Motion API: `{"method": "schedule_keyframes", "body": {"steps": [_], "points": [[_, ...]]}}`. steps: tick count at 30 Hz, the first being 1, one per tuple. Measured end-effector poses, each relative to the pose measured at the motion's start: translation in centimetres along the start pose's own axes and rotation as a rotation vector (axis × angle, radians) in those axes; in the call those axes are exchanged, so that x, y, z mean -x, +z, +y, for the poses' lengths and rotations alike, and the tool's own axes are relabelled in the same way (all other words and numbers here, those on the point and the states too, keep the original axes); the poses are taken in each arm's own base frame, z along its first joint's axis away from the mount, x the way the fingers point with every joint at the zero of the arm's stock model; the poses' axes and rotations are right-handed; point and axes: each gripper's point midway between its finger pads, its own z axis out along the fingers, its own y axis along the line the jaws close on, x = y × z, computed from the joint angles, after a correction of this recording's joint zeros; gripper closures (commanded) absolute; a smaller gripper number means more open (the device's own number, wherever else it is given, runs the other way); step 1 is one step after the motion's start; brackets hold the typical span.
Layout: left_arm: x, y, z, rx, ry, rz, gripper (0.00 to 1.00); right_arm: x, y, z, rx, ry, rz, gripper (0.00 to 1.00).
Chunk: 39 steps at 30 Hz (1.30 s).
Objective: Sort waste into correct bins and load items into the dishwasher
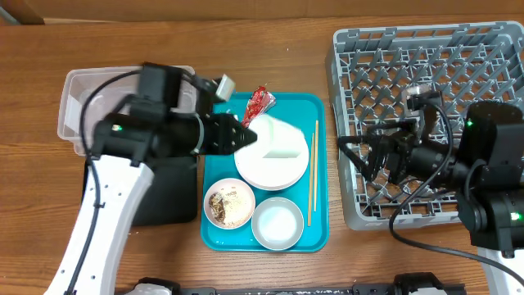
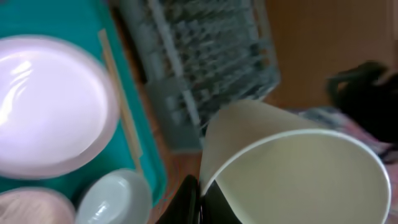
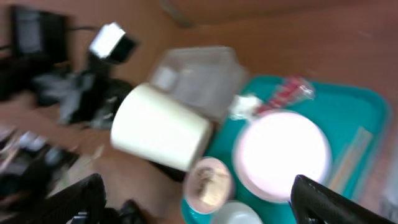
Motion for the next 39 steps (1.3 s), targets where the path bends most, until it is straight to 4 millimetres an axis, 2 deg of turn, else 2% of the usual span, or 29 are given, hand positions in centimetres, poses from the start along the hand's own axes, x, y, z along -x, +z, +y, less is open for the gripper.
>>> {"method": "schedule_keyframes", "body": {"steps": [4, 9, 11, 13, 17, 20, 29, 31, 33, 34, 35, 36, 37, 39], "points": [[0.9, -1.3, -4.2, -0.264, 0.107, -0.015, 0.96, 0.5, 0.1, 3.3, 0.172, -0.095, -0.005, 0.02], [0.2, -2.0, -6.8, -0.412, 0.138, 0.023, 0.96, -0.3, 0.9, 5.5, 0.297, -0.129, 0.046, 0.03], [0.1, -2.2, -7.1, -0.437, 0.143, 0.029, 0.96, -0.4, 1.3, 6.2, 0.334, -0.146, 0.059, 0.04], [0.0, -2.3, -7.4, -0.452, 0.145, 0.033, 0.96, -0.3, 1.7, 7.2, 0.386, -0.186, 0.063, 0.11], [-0.1, -2.5, -7.8, -0.481, 0.159, 0.037, 0.95, 0.0, 1.9, 8.8, 0.444, -0.254, 0.047, 0.17], [-0.2, -2.7, -8.2, -0.504, 0.161, 0.044, 0.95, 0.3, 2.1, 9.4, 0.460, -0.277, 0.034, 0.18], [-0.3, -2.8, -8.3, -0.511, 0.163, 0.045, 0.95, 0.0, 3.7, 9.3, 0.473, -0.236, 0.074, 0.28], [-0.2, -2.7, -8.2, -0.505, 0.164, 0.043, 0.93, 0.0, 3.9, 9.2, 0.476, -0.228, 0.082, 0.36], [-0.2, -2.7, -8.1, -0.500, 0.168, 0.040, 0.82, 0.0, 4.0, 9.2, 0.477, -0.226, 0.082, 0.40], [-0.2, -2.7, -8.1, -0.498, 0.171, 0.039, 0.68, 0.0, 4.0, 9.2, 0.477, -0.228, 0.081, 0.45], [-0.2, -2.6, -8.1, -0.496, 0.177, 0.037, 0.50, 0.1, 4.0, 9.2, 0.478, -0.231, 0.079, 0.47], [-0.2, -2.6, -8.1, -0.496, 0.179, 0.039, 0.15, 0.1, 4.0, 9.2, 0.478, -0.229, 0.079, 0.48], [-0.2, -2.5, -8.1, -0.494, 0.179, 0.039, 0.00, 0.1, 4.0, 9.2, 0.478, -0.227, 0.080, 0.48], [-0.2, -2.5, -8.1, -0.492, 0.183, 0.038, 0.00, 0.1, 4.0, 9.2, 0.478, -0.227, 0.080, 0.48]]}}
